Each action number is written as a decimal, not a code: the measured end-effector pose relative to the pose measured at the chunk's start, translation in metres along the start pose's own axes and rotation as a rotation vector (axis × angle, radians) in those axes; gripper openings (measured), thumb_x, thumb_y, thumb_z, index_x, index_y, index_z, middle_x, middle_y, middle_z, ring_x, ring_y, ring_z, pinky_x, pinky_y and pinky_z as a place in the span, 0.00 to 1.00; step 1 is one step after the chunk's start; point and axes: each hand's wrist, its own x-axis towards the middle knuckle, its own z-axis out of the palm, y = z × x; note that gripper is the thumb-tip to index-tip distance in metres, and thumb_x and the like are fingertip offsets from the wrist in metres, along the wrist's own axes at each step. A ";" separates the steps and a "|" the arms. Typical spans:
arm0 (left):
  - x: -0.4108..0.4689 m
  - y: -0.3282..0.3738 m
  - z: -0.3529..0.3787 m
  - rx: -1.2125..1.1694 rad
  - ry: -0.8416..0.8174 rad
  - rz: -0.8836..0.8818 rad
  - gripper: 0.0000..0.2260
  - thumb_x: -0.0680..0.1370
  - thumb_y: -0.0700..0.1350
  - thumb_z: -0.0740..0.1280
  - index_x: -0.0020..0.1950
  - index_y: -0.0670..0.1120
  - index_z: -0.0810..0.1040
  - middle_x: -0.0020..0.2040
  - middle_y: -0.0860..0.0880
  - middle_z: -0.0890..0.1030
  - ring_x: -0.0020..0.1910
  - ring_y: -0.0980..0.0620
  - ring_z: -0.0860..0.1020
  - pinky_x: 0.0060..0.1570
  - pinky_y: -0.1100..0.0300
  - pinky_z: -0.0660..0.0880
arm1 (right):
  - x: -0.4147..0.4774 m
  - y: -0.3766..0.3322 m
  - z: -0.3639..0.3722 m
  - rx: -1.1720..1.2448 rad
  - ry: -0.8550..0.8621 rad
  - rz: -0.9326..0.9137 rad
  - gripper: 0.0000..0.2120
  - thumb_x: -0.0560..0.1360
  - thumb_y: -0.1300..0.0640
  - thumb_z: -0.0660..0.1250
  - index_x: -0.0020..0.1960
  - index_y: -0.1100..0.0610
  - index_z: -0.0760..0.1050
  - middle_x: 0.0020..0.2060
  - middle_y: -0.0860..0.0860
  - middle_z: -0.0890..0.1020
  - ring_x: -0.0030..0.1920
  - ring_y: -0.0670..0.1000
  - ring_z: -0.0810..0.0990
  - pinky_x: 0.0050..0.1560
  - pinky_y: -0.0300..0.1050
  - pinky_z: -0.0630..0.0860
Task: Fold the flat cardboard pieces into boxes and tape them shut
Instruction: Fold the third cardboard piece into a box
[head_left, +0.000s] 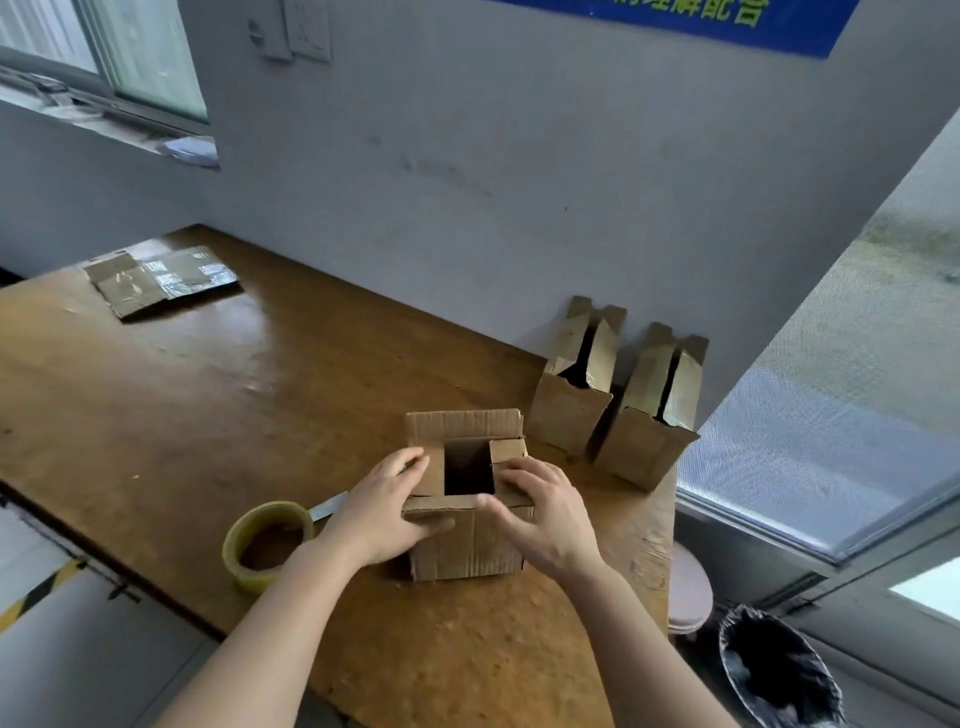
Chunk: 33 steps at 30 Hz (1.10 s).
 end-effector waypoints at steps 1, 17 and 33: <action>0.001 0.000 0.000 -0.035 0.017 -0.005 0.41 0.72 0.66 0.66 0.79 0.52 0.54 0.78 0.58 0.52 0.76 0.54 0.54 0.72 0.53 0.61 | 0.000 0.002 -0.002 -0.057 -0.027 -0.023 0.43 0.65 0.20 0.54 0.65 0.49 0.77 0.67 0.42 0.73 0.69 0.45 0.65 0.67 0.50 0.65; 0.009 0.007 0.005 -0.431 0.306 -0.093 0.17 0.76 0.52 0.70 0.62 0.47 0.78 0.66 0.54 0.74 0.65 0.52 0.72 0.58 0.64 0.68 | 0.015 0.010 -0.004 0.070 0.114 0.104 0.24 0.70 0.45 0.74 0.64 0.49 0.74 0.45 0.40 0.75 0.48 0.44 0.73 0.43 0.34 0.67; 0.021 0.007 0.004 -0.445 0.189 -0.151 0.40 0.74 0.41 0.73 0.78 0.57 0.53 0.77 0.50 0.60 0.71 0.48 0.66 0.66 0.53 0.68 | 0.023 0.010 0.003 0.037 -0.045 0.126 0.48 0.72 0.55 0.74 0.79 0.44 0.44 0.73 0.50 0.57 0.69 0.52 0.65 0.61 0.44 0.73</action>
